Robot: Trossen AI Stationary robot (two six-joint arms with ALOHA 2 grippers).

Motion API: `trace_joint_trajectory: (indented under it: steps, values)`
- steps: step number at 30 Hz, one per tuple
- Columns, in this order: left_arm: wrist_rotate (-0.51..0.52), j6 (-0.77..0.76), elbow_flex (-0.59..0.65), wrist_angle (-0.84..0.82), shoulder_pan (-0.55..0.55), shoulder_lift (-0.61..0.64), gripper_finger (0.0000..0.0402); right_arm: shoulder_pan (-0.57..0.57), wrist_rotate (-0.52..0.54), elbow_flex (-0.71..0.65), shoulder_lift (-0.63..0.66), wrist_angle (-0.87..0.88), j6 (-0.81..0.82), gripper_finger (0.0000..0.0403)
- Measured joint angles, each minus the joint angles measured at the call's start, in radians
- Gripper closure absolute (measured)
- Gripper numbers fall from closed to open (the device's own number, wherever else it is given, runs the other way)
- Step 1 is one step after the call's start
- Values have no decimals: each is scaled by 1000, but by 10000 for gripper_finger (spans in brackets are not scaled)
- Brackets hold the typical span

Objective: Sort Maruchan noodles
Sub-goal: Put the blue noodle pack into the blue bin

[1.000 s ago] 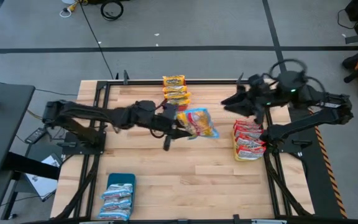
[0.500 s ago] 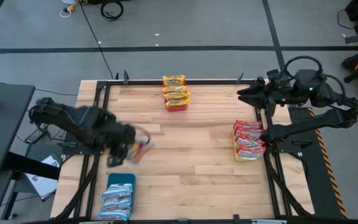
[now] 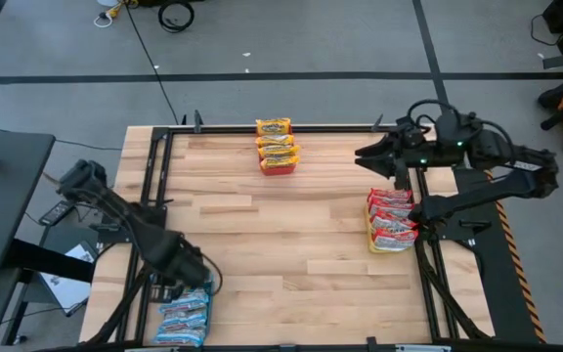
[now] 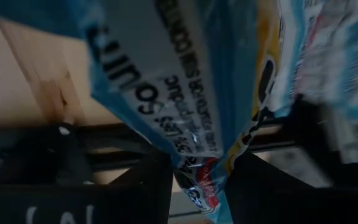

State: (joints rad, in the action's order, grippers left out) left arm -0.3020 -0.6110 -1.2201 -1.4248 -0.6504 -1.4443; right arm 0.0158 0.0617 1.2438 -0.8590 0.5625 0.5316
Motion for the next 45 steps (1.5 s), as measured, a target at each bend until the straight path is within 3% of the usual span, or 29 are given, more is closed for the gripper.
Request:
trace_joint_trajectory:
  steps: [7, 17, 24, 29, 41, 45]
  values:
    - [35, 149, 0, -8, -83, -165, 286, 0, -2, 0, -39, -2, 5, 231]
    - [-36, 287, 0, 47, -81, -323, 286, 0, -20, 0, -59, -2, 56, 231]
    - [-64, 273, 1, 64, -50, -358, 286, 0, -22, 0, -58, -2, 71, 231]
    - [-117, 284, 0, -68, -24, -324, 284, 0, -22, 0, -58, -2, 71, 231]
    - [-158, 199, 0, -59, -21, -275, 140, 0, -37, 0, -58, 4, 104, 231]
    - [-136, 177, -10, -62, 10, -253, 119, 0, -37, 0, -58, 9, 97, 231]
